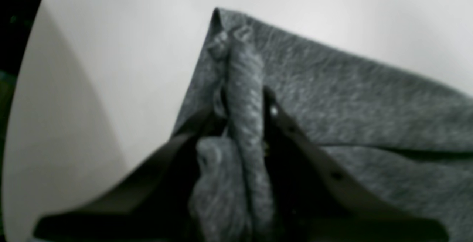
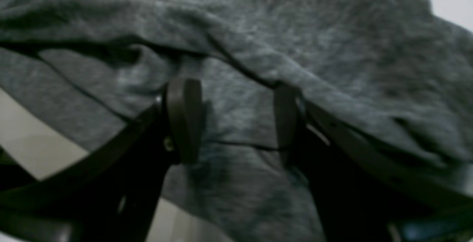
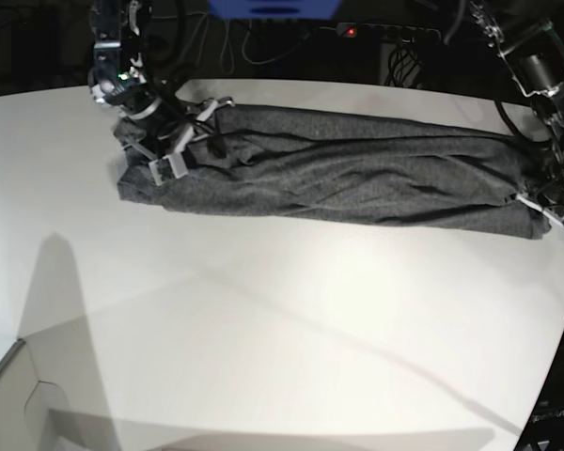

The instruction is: Layout the t-shirt on the table in an organized manner, then fold the t-shirt properly

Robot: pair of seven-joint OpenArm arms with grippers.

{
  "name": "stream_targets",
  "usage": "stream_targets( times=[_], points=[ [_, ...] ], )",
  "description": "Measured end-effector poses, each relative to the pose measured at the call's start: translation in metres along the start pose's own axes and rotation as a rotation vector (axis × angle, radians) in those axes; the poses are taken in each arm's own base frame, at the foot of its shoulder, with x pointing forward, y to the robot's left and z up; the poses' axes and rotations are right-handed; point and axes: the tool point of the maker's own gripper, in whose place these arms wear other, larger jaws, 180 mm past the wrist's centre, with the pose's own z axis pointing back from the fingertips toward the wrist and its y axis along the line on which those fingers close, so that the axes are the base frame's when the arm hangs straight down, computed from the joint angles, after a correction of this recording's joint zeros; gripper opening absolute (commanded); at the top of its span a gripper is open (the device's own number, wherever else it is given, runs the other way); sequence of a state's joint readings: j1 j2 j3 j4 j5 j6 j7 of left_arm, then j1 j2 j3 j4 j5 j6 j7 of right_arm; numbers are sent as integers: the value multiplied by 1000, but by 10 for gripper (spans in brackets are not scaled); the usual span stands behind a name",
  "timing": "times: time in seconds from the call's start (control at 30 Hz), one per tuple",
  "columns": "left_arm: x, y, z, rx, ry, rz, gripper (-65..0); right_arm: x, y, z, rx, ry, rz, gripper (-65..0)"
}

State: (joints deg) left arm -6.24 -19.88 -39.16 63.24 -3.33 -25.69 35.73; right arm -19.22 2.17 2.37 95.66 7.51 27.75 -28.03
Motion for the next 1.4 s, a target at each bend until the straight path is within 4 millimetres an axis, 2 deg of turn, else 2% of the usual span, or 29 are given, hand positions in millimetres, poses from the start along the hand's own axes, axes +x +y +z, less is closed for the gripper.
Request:
stream_targets(
  times=[0.17,0.43,0.6,0.77,0.9,1.03,1.4],
  points=[
    [0,3,0,14,7,-18,-628,-1,-2,1,-2,3,7,-335],
    [-1,7,1,32,16,-43,-398,-1,-5,2,-7,3,11,-335],
    [0,8,2,35,14,-46,-315,-1,3,2,39,5,40,-336],
    [-5,9,-1,31,23,-37,-287,-1,6,2,60,6,55,-336],
    [-10,9,-6,22,24,-12,-288,0,5,2,59,4,59,-336],
    [-7,10,-10,15,-21,11,-288,-1,-2,4,50,12,77,-336],
    [-12,8,-15,2,-37,45,-293,5,-3,2,50,6,84,-336]
  ],
)
